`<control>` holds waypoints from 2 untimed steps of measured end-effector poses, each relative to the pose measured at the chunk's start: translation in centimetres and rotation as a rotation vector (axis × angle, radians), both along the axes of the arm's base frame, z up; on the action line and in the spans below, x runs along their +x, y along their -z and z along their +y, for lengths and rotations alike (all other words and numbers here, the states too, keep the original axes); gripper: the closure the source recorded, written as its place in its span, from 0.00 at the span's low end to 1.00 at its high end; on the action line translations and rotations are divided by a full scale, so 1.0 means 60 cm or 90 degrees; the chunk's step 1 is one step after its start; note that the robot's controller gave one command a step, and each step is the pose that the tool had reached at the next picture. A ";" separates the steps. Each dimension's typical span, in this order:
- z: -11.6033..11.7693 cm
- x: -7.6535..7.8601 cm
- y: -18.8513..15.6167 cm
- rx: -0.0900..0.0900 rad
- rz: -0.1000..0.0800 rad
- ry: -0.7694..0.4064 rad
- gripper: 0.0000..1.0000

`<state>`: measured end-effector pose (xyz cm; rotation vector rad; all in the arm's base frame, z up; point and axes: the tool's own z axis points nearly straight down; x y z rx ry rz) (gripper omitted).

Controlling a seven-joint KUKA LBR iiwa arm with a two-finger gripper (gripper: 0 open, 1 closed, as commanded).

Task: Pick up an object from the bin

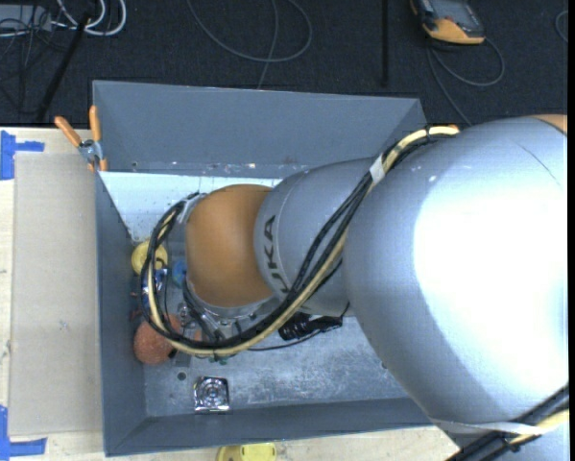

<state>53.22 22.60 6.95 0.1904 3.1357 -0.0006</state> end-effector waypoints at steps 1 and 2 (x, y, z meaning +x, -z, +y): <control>0.000 0.000 0.000 0.000 0.000 0.000 1.00; -0.005 -0.002 -0.241 0.001 -0.001 0.007 1.00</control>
Offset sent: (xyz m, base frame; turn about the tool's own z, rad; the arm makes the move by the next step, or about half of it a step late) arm -0.0022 -0.0021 0.1447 0.0112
